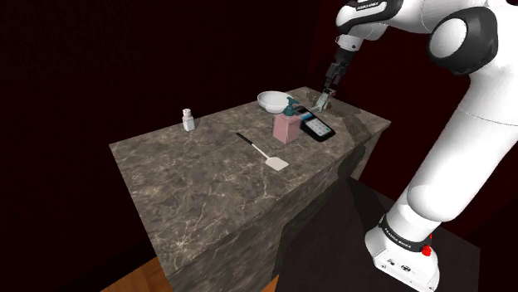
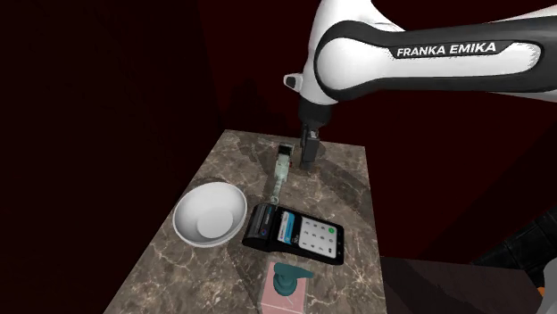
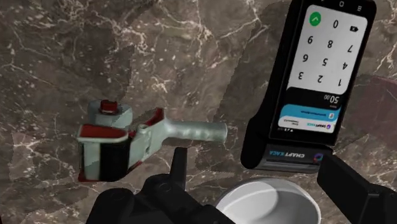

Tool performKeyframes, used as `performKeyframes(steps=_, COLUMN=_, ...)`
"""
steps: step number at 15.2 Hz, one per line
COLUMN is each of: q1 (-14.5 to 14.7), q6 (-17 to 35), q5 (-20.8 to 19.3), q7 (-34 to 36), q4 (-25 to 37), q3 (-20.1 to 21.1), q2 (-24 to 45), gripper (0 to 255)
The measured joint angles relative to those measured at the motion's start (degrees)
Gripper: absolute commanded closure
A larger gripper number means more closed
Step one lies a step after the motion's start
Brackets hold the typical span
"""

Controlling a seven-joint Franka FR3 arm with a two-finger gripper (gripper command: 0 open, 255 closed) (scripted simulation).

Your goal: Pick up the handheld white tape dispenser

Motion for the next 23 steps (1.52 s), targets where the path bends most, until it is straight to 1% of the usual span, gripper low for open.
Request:
performKeyframes(steps=2, q1=-1.53, q6=-0.74, q5=2.5, q7=-3.25, q4=4.43, q3=-0.71, q2=4.9, gripper=0)
performKeyframes(steps=6, q1=-6.16, q6=-3.6, q5=7.67, q7=-9.05, q4=15.49, q3=-0.9, q2=15.47, gripper=0)
performKeyframes(steps=7, q1=-7.84, q6=-4.97, q5=9.21, q7=-10.09, q4=19.84, q3=-0.57, q2=18.95, gripper=0)
performKeyframes(steps=9, q1=-10.77, q6=-6.4, q5=11.21, q7=-12.12, q4=25.68, q3=0.01, q2=24.01, gripper=0)
performKeyframes(steps=11, q1=-14.05, q6=-8.81, q5=13.09, q7=-13.26, q4=33.26, q3=0.87, q2=29.52, gripper=0)
performKeyframes(steps=13, q1=-14.73, q6=-8.62, q5=13.52, q7=-13.8, q4=34.24, q3=1.13, q2=30.78, gripper=0)
performKeyframes(steps=19, q1=-14.17, q6=-4.52, q5=13.98, q7=-14.88, q4=30.41, q3=1.37, q2=31.34, gripper=0)
performKeyframes(steps=20, q1=-14.09, q6=-4.29, q5=13.98, q7=-14.91, q4=30.15, q3=1.38, q2=31.31, gripper=255)
performKeyframes(steps=23, q1=-14.06, q6=-4.15, q5=13.99, q7=-14.93, q4=30.06, q3=1.37, q2=31.27, gripper=255)
